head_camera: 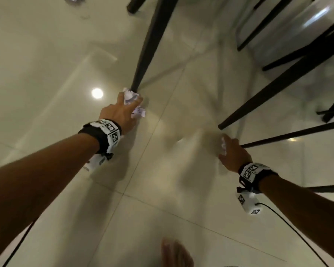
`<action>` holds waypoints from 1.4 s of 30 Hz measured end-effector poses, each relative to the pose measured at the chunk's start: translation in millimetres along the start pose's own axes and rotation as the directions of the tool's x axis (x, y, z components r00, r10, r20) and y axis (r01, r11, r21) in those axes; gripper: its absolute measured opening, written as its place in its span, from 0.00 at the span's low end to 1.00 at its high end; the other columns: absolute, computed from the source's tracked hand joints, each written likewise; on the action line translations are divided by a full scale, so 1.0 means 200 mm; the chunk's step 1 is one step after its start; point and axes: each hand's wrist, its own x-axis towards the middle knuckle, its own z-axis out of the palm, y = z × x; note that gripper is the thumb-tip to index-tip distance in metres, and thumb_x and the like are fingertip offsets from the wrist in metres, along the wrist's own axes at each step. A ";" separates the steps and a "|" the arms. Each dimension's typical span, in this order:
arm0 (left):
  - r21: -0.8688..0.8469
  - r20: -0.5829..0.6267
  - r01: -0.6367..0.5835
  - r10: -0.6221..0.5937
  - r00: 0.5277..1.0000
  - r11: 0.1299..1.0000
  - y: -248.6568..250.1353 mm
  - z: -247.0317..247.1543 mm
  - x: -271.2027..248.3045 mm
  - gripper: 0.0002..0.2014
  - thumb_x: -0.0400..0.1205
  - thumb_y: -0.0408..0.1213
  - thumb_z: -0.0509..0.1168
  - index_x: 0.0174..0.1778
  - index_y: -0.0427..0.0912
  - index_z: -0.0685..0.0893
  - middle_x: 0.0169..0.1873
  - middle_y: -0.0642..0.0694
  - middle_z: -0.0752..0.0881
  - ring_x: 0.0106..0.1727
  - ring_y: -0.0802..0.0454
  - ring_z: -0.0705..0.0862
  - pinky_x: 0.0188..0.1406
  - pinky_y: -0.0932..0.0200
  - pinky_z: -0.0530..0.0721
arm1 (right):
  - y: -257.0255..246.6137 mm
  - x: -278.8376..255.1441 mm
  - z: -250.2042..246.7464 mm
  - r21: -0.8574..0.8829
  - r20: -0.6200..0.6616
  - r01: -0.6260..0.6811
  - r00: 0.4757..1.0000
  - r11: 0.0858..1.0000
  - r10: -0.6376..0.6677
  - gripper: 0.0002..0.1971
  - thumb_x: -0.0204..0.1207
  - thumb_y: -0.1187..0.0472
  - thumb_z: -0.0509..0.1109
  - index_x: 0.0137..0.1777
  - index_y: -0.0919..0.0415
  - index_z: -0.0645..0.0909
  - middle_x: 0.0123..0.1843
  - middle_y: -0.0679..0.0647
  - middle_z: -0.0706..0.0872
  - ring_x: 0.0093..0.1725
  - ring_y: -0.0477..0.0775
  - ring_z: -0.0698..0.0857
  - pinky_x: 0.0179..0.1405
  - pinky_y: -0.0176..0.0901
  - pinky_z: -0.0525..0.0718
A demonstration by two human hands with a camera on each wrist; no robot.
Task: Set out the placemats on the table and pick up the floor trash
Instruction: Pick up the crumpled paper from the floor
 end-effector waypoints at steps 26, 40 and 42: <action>-0.491 0.175 0.612 -0.618 0.766 0.620 -0.95 -1.69 -2.00 0.11 0.75 0.49 0.70 0.44 0.46 0.84 0.38 0.48 0.87 0.45 0.42 0.85 0.45 0.59 0.76 | -2.06 -1.54 -1.04 0.193 0.357 0.445 0.798 0.874 -0.485 0.17 0.67 0.60 0.70 0.54 0.42 0.80 0.47 0.48 0.89 0.45 0.57 0.86 0.51 0.41 0.83; -0.383 0.120 0.748 -0.773 0.623 0.543 -1.88 -2.93 -1.57 0.22 0.74 0.62 0.68 0.35 0.43 0.85 0.36 0.42 0.87 0.48 0.38 0.86 0.45 0.55 0.80 | -3.40 -1.15 -1.84 0.175 0.449 0.468 0.745 0.866 -0.493 0.08 0.71 0.63 0.68 0.40 0.56 0.90 0.41 0.54 0.92 0.42 0.58 0.91 0.48 0.52 0.90; -0.391 0.140 0.757 -0.779 0.611 0.524 -1.93 -3.04 -1.44 0.22 0.75 0.59 0.69 0.26 0.45 0.78 0.31 0.43 0.83 0.43 0.39 0.82 0.43 0.57 0.76 | -3.47 -1.07 -1.89 0.165 0.464 0.430 0.760 0.887 -0.455 0.07 0.72 0.62 0.71 0.42 0.53 0.91 0.43 0.54 0.93 0.45 0.57 0.91 0.50 0.47 0.90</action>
